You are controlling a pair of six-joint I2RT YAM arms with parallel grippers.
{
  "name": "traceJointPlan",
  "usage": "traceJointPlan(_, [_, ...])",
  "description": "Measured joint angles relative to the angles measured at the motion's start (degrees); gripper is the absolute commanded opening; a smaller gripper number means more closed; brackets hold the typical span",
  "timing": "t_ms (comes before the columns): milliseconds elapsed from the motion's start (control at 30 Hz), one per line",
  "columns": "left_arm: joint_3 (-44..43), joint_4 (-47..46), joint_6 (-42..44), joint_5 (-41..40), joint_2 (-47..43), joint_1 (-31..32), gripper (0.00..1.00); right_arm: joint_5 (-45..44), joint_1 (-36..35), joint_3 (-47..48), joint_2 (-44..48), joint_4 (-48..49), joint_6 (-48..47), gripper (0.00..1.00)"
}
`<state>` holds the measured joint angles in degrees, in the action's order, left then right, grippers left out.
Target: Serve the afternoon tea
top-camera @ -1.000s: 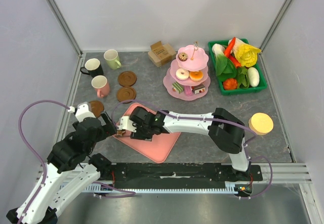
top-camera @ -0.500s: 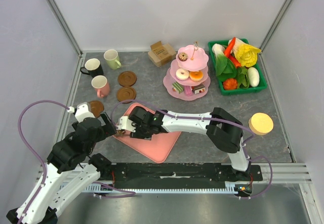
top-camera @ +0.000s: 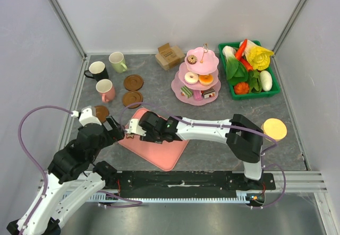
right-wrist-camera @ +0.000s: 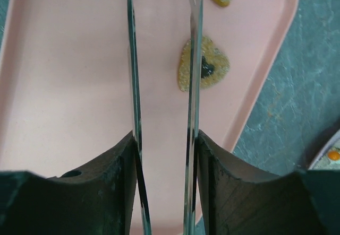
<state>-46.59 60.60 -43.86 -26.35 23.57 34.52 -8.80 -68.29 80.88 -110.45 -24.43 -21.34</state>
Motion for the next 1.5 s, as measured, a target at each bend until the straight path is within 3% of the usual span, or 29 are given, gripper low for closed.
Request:
traceJointPlan(333, [0.00, -5.64, 0.09, 4.74, -3.41, 0.00, 0.99, -2.14, -0.50, -3.02, 5.38, 1.03, 2.38, 0.56])
traceJointPlan(900, [-1.49, -3.43, 4.94, 7.93, -12.24, 0.04, 0.99, 1.18, -1.66, -0.55, 3.37, 1.27, 2.10, 0.60])
traceJointPlan(1500, [1.75, -5.55, 4.13, 5.90, -7.48, -0.74, 0.99, 0.31, -0.33, -0.37, 2.10, -3.32, 3.98, 0.60])
